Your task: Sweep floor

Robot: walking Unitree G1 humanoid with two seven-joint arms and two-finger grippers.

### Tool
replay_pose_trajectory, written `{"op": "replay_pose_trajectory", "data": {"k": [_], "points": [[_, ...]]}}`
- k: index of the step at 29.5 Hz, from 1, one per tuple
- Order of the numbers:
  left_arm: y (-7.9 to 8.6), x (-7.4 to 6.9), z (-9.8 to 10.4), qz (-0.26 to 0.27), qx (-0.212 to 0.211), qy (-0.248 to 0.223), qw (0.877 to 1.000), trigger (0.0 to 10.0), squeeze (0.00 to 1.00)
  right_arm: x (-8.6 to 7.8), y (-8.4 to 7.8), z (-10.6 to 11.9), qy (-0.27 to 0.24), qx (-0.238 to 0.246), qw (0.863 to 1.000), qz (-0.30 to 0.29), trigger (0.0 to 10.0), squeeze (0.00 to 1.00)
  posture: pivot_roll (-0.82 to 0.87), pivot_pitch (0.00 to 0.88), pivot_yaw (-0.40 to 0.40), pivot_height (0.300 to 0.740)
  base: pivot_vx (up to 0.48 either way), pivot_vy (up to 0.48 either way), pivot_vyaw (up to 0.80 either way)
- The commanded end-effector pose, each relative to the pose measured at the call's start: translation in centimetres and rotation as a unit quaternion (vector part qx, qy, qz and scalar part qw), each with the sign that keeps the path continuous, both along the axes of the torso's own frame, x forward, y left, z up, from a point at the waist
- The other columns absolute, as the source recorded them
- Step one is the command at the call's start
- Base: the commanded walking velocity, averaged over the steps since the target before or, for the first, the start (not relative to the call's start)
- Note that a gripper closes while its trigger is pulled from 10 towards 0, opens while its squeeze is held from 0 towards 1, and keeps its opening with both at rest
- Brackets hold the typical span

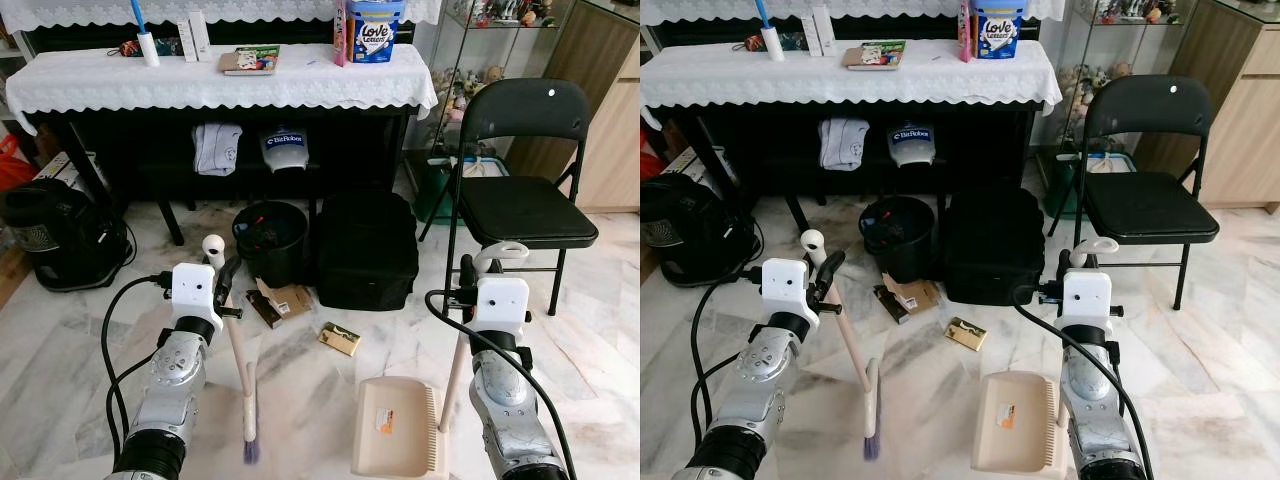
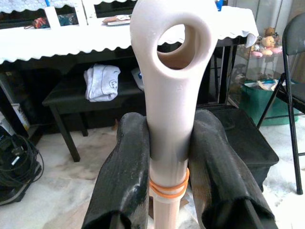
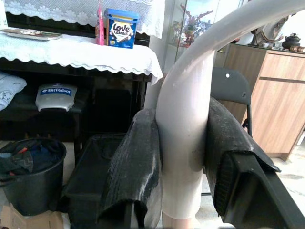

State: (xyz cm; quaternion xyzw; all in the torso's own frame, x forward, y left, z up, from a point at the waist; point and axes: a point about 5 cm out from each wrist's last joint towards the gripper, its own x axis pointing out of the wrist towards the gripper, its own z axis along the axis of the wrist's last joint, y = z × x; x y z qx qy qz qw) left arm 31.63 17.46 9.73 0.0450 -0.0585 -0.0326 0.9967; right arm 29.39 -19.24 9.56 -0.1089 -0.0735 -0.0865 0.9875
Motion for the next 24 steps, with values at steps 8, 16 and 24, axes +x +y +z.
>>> {"op": "replay_pose_trajectory", "data": {"k": [8, 16, 24], "points": [[-0.19, 0.22, 0.74, -0.002, 0.003, -0.017, 1.0, 10.0, 0.0, 0.39, 0.24, 1.19, -0.028, -0.008, 1.0, 0.009, 10.0, 0.0, -0.08, 0.0, 0.027, 0.74, 0.257, 0.0, 0.0], [-0.18, 0.24, 0.72, -0.003, 0.003, -0.017, 1.0, 10.0, 0.0, 0.43, 0.05, 0.89, -0.018, 0.002, 1.0, 0.001, 10.0, 0.0, -0.08, 0.0, 0.03, 0.74, 0.279, 0.0, -0.3], [-0.22, 0.31, 0.75, -0.005, 0.004, -0.017, 1.0, 10.0, 0.0, 0.36, 0.11, 1.05, -0.025, -0.004, 1.0, 0.003, 10.0, 0.0, -0.08, 0.0, 0.031, 0.74, 0.281, 0.0, -0.1]]}}
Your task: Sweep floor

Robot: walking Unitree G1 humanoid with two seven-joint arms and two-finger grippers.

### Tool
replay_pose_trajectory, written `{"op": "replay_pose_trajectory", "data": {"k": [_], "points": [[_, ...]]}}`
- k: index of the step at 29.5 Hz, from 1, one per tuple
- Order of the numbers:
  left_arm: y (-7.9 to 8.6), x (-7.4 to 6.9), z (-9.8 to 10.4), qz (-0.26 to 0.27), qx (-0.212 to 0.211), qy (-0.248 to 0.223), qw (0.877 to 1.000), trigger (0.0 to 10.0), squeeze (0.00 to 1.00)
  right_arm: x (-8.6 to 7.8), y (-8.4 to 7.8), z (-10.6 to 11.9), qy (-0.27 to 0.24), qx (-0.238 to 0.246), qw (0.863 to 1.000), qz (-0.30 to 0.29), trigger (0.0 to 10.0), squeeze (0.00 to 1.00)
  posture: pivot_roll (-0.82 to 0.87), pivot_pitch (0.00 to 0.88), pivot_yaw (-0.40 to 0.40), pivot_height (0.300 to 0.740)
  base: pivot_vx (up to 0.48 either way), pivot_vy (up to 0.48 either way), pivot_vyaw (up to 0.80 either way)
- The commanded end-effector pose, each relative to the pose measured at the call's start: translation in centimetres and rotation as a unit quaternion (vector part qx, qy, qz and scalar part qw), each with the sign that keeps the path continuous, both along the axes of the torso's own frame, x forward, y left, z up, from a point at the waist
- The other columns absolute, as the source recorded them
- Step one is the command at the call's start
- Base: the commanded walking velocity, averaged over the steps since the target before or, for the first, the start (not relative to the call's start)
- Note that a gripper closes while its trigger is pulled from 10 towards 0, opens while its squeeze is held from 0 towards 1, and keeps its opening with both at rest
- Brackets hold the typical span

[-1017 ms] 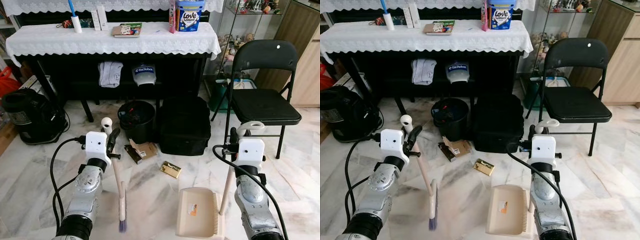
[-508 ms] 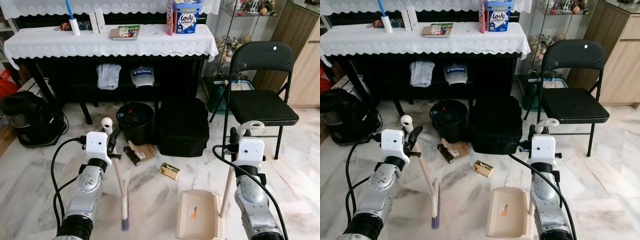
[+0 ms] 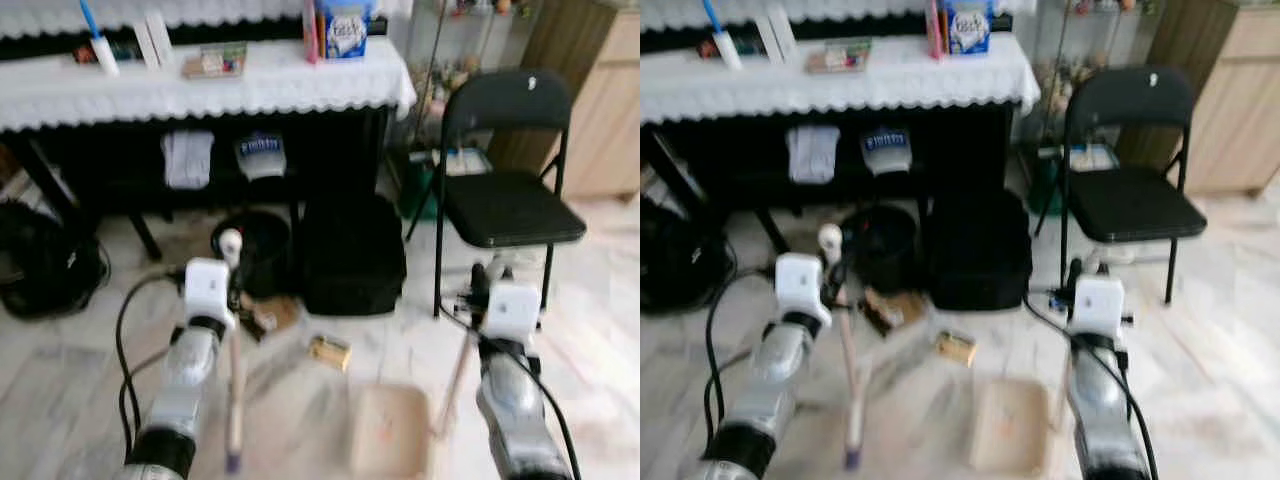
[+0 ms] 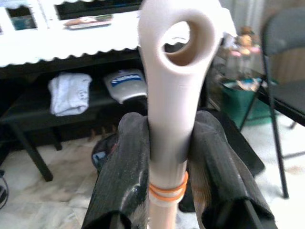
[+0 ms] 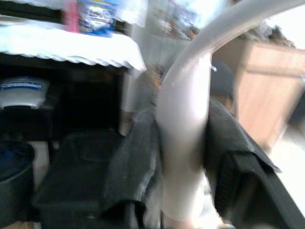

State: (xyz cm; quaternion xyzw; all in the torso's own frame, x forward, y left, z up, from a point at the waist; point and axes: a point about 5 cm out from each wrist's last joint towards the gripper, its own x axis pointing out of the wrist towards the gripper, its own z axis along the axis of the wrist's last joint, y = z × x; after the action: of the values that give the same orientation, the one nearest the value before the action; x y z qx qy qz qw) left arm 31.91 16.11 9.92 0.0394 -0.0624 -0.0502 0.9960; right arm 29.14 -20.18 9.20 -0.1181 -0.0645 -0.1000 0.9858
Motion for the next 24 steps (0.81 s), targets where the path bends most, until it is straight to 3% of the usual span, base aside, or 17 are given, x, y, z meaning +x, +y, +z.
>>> {"op": "replay_pose_trajectory", "data": {"k": [1, 24], "points": [[1.1, 0.04, 0.57, 0.013, 0.008, -0.014, 1.0, 10.0, 0.0, 0.63, 1.05, 1.43, -0.033, 0.003, 0.999, 0.018, 10.0, 0.0, -0.08, 0.0, 0.032, 0.74, 0.285, 0.0, 0.0], [1.01, 0.21, 0.7, 0.006, 0.011, -0.015, 1.0, 10.0, 0.0, 0.62, 1.13, 1.4, -0.036, 0.001, 0.999, 0.017, 10.0, 0.0, -0.08, 0.0, 0.041, 0.74, 0.282, 0.0, 0.0]]}}
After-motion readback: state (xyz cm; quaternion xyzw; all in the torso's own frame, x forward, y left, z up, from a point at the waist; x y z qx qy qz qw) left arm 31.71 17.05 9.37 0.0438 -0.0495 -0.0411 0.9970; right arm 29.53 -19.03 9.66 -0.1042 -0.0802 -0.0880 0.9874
